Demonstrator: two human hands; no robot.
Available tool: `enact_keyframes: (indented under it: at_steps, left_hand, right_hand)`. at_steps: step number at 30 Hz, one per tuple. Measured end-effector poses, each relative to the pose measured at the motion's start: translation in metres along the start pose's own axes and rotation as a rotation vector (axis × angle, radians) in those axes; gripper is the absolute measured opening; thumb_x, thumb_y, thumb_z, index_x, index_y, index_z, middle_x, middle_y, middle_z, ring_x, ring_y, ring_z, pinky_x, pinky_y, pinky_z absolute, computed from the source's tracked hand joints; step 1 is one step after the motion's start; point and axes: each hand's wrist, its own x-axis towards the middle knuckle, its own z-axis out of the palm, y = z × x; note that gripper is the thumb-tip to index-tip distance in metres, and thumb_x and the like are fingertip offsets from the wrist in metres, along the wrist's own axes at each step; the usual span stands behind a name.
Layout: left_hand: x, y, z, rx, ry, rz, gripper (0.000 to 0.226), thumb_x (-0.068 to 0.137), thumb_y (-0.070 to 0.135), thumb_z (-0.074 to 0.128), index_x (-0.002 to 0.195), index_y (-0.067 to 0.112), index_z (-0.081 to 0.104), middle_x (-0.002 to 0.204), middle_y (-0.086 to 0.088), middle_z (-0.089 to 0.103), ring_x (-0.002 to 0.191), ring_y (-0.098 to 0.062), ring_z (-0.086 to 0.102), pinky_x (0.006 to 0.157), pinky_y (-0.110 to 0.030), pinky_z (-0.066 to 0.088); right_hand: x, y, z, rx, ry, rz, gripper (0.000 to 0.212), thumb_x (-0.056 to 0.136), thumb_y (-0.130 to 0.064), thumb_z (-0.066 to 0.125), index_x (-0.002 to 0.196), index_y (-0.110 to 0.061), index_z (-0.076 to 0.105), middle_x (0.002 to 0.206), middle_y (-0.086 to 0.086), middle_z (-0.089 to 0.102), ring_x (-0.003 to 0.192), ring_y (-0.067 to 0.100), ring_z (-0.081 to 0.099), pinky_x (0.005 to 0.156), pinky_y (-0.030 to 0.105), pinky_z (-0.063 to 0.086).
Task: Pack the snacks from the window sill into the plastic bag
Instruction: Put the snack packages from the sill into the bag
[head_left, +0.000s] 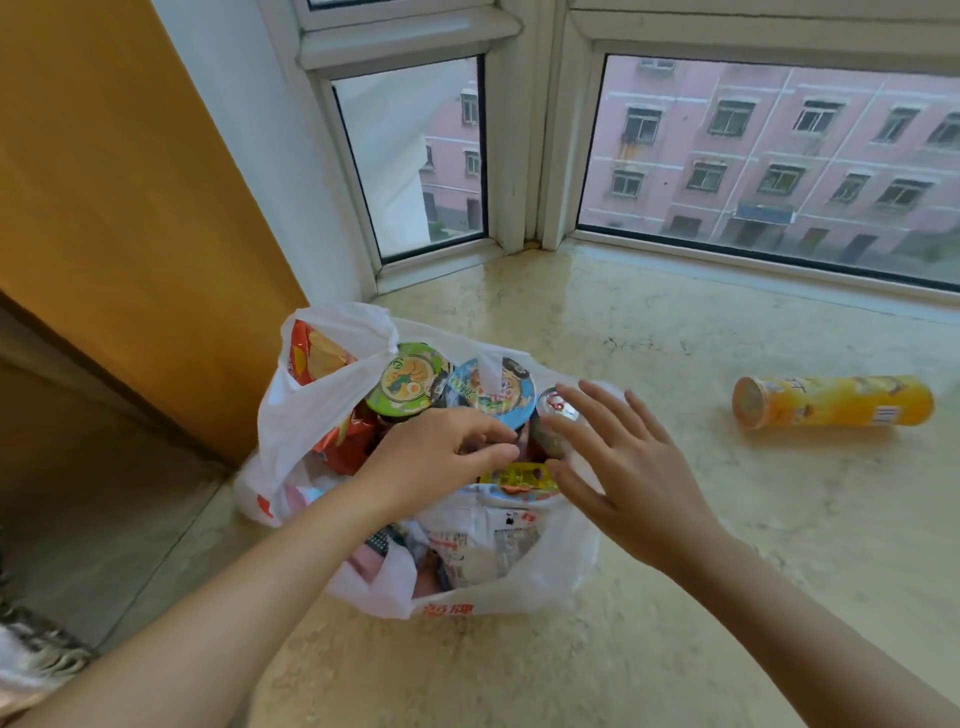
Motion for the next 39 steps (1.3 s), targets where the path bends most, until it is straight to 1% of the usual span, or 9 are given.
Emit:
enact_keyframes:
  at_steps: [3,6,9,13,19,26,30,33,39]
  left_hand:
    - [0.018,0.032,0.004,0.052,0.109,0.098,0.034,0.088,0.052,0.058,0.12,0.04,0.061,0.118,0.021,0.062,0.105,0.003,0.058,0.088,-0.035,0.051]
    - [0.036,0.068,0.013,0.161,0.138,0.191,0.042,0.089,0.05,0.058,0.129,0.038,0.053,0.128,0.018,0.057,0.116,-0.004,0.053,0.091,-0.029,0.047]
    - [0.054,0.101,0.027,0.257,0.111,0.293,0.049,0.089,0.05,0.056,0.135,0.037,0.047,0.136,0.015,0.051,0.123,-0.007,0.047,0.094,-0.027,0.04]
    - [0.082,0.136,0.055,0.31,0.042,0.379,0.054,0.088,0.051,0.057,0.138,0.035,0.044,0.14,0.013,0.048,0.126,-0.01,0.046,0.099,-0.032,0.039]
    - [0.108,0.179,0.113,0.372,-0.056,0.442,0.059,0.087,0.051,0.057,0.141,0.036,0.037,0.142,0.013,0.043,0.126,-0.011,0.044,0.095,-0.03,0.037]
    - [0.166,0.232,0.198,0.383,-0.121,0.381,0.072,0.084,0.049,0.062,0.147,0.034,0.029,0.15,0.006,0.036,0.134,-0.017,0.038,0.101,-0.032,0.034]
    - [0.219,0.25,0.241,0.567,-0.101,0.361,0.079,0.084,0.047,0.062,0.15,0.029,0.021,0.151,-0.001,0.034,0.134,-0.024,0.037,0.104,-0.037,0.033]
    - [0.263,0.251,0.26,0.655,-0.116,0.234,0.082,0.084,0.043,0.063,0.15,0.032,0.015,0.153,-0.005,0.031,0.136,-0.028,0.035,0.106,-0.041,0.031]
    - [0.302,0.24,0.283,0.693,-0.143,0.123,0.084,0.082,0.045,0.064,0.149,0.038,0.013,0.133,-0.007,0.049,0.115,-0.032,0.052,0.088,-0.039,0.041]
  right_hand:
    - [-0.011,0.018,-0.021,-0.058,0.004,0.11,0.049,0.093,-0.047,0.038,0.132,-0.022,0.055,0.144,0.002,0.048,0.135,0.024,0.041,0.111,0.048,0.031]
    - [-0.032,0.04,-0.04,-0.101,0.011,0.194,0.05,0.091,-0.046,0.041,0.132,-0.021,0.055,0.143,0.003,0.049,0.133,0.025,0.044,0.108,0.051,0.035]
    - [-0.056,0.064,-0.06,-0.158,0.006,0.26,0.052,0.091,-0.047,0.041,0.133,-0.019,0.053,0.143,0.004,0.049,0.132,0.026,0.045,0.109,0.05,0.034]
    - [-0.09,0.095,-0.083,-0.226,0.013,0.37,0.054,0.09,-0.048,0.04,0.134,-0.019,0.053,0.142,0.003,0.05,0.131,0.024,0.046,0.108,0.048,0.036]
    - [-0.147,0.141,-0.099,-0.27,-0.03,0.511,0.055,0.089,-0.049,0.04,0.133,-0.02,0.053,0.139,0.005,0.052,0.126,0.026,0.05,0.103,0.046,0.037]
    - [-0.207,0.219,-0.108,-0.264,-0.09,0.571,0.053,0.087,-0.048,0.04,0.13,-0.018,0.053,0.134,0.007,0.056,0.12,0.029,0.054,0.098,0.049,0.043]
    - [-0.232,0.272,-0.103,-0.234,-0.12,0.605,0.053,0.087,-0.048,0.04,0.128,-0.018,0.054,0.134,0.007,0.056,0.118,0.028,0.055,0.097,0.05,0.045]
    - [-0.241,0.305,-0.094,-0.205,-0.133,0.594,0.052,0.087,-0.048,0.04,0.128,-0.018,0.054,0.133,0.006,0.056,0.117,0.027,0.055,0.096,0.052,0.046]
    - [-0.241,0.34,-0.073,-0.183,-0.134,0.537,0.051,0.087,-0.048,0.041,0.126,-0.018,0.055,0.131,0.007,0.057,0.114,0.028,0.057,0.096,0.051,0.046]
